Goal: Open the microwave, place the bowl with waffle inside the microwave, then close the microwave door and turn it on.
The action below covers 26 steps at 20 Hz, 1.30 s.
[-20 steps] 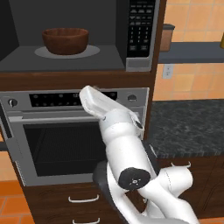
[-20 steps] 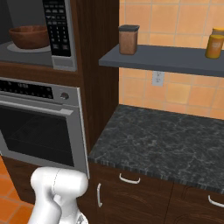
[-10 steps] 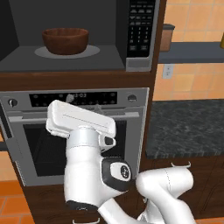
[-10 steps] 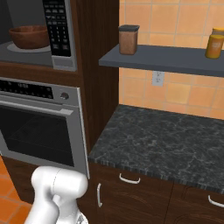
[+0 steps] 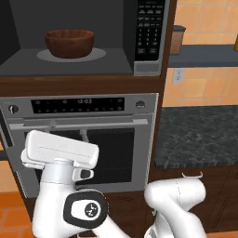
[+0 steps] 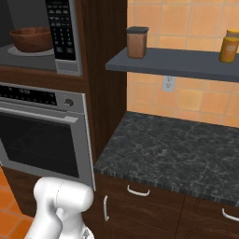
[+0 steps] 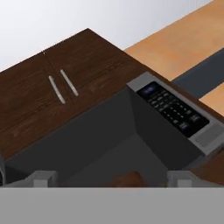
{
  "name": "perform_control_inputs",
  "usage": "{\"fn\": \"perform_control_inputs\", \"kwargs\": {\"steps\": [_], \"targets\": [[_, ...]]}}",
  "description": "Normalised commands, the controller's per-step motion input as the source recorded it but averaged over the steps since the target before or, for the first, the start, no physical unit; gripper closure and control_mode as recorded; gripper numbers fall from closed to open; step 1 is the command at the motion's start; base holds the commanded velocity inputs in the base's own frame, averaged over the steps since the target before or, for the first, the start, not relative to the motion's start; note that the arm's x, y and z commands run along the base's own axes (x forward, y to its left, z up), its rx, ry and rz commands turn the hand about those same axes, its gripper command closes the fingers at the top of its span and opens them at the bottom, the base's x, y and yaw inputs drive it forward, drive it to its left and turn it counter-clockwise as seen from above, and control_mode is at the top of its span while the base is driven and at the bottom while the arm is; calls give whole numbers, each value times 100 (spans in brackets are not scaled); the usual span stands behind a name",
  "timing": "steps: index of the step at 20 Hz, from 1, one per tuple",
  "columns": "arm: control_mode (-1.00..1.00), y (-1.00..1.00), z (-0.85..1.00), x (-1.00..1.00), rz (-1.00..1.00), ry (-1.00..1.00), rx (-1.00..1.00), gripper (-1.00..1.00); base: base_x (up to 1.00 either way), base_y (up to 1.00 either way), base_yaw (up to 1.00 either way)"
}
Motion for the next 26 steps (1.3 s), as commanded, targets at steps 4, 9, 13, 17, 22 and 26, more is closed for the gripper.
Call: {"fn": "perform_control_inputs", "kwargs": {"steps": [4, 9, 13, 17, 22, 26], "targets": [[-100, 9, -60, -1, -6, -5, 0, -100, 0, 0, 0], [-100, 55, -15, -13, 1, -30, -7, -100, 0, 0, 0], [-100, 60, -8, 0, 0, -14, -6, -100, 0, 0, 0], [-100, 58, -11, 0, 0, -1, -2, 100, 0, 0, 0], [-100, 27, -10, 0, 0, -1, 0, 100, 0, 0, 0], [-100, 20, 0, 0, 0, -5, 0, 100, 0, 0, 0]]}}
